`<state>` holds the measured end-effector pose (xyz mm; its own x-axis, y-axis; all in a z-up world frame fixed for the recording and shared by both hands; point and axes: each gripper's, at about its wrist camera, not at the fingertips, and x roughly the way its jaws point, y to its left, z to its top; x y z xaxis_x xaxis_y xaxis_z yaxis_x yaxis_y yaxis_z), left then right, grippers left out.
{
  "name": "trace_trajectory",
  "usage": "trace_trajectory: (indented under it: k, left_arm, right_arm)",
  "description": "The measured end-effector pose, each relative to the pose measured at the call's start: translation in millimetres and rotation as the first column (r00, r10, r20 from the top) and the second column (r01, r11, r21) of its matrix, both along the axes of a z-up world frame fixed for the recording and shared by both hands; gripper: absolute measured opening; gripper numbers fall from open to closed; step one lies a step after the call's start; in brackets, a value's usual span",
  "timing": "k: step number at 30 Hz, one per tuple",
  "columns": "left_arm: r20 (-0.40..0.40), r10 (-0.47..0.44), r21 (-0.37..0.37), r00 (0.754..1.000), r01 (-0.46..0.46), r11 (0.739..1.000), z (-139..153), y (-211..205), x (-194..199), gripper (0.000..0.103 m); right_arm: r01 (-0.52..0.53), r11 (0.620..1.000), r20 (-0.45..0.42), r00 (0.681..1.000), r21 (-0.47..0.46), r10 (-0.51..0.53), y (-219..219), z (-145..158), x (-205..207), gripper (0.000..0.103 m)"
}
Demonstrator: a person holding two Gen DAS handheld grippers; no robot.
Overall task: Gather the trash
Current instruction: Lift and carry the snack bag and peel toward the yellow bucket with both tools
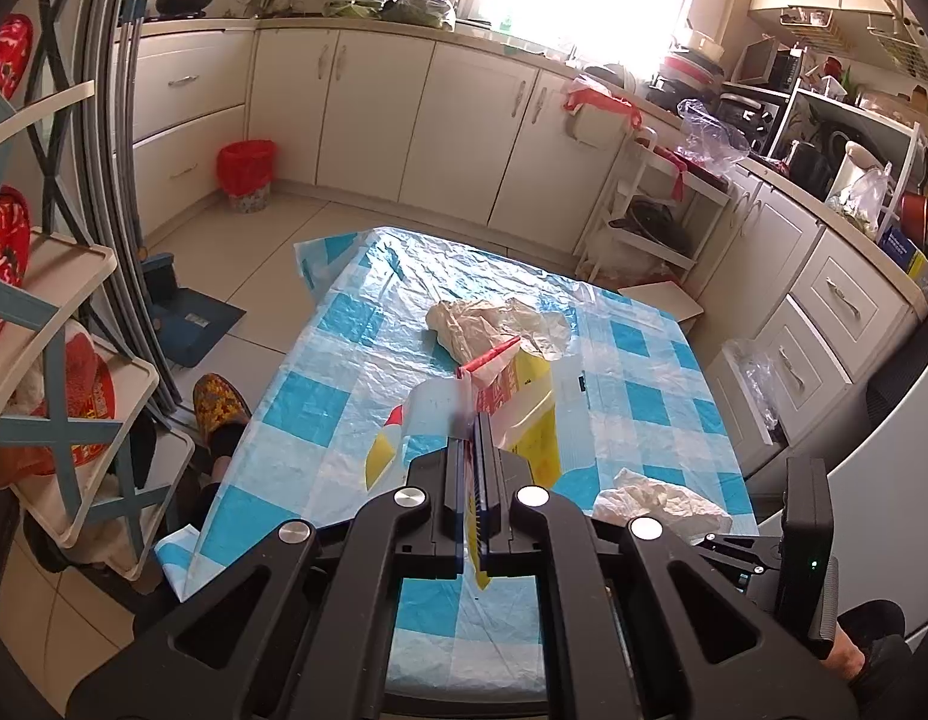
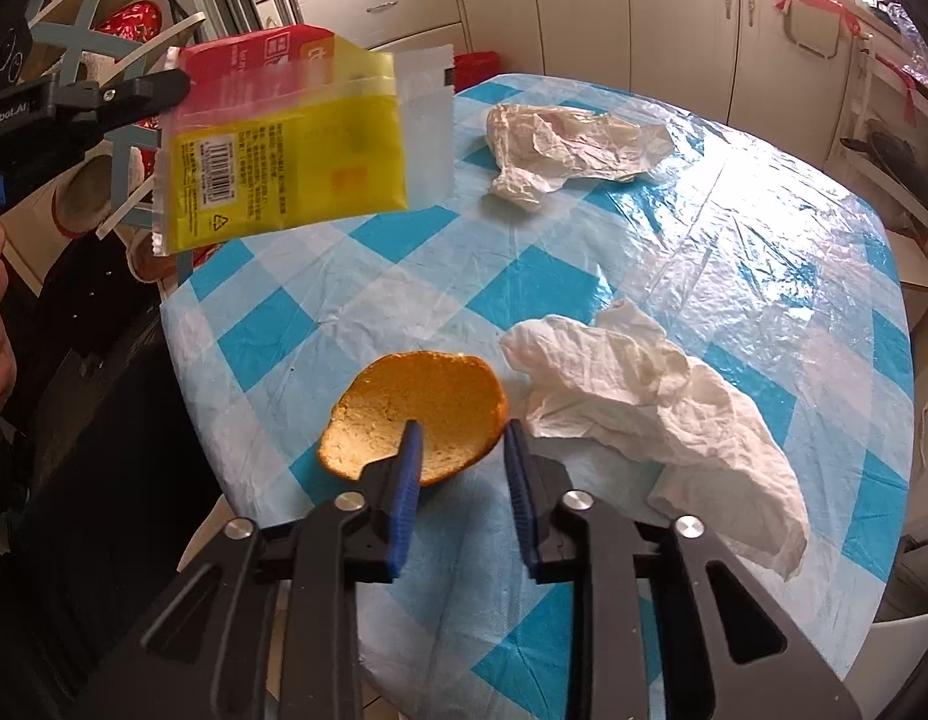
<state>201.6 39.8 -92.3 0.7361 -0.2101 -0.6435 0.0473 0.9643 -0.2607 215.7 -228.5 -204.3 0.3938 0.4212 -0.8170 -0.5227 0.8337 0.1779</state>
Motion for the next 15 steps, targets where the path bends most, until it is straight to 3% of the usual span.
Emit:
trace_trajectory:
  k: [2, 4, 15]
  left_arm:
    - [0.0, 0.0, 0.0, 1.0, 0.0, 1.0, -0.1, 0.3, -0.3, 0.003]
    - [-0.002, -0.001, 0.0, 1.0, 0.001, 1.0, -0.9, 0.8, -0.2, 0.003]
    - [0.003, -0.006, -0.008, 1.0, 0.006, 1.0, 0.7, -3.8, 0.4, 0.003]
  right_arm:
    - [-0.008, 1.0, 0.015, 1.0, -0.001, 0.008, 1.6, 2.1, -1.5, 0.007]
    - [-0.007, 1.0, 0.035, 0.999, 0.007, 0.006, 0.5, 6.0, -2.9, 0.005]
    - [0.052, 0.996, 0.125, 0.99, 0.066, -0.06, -21.0, 36.6, -4.2, 0.004]
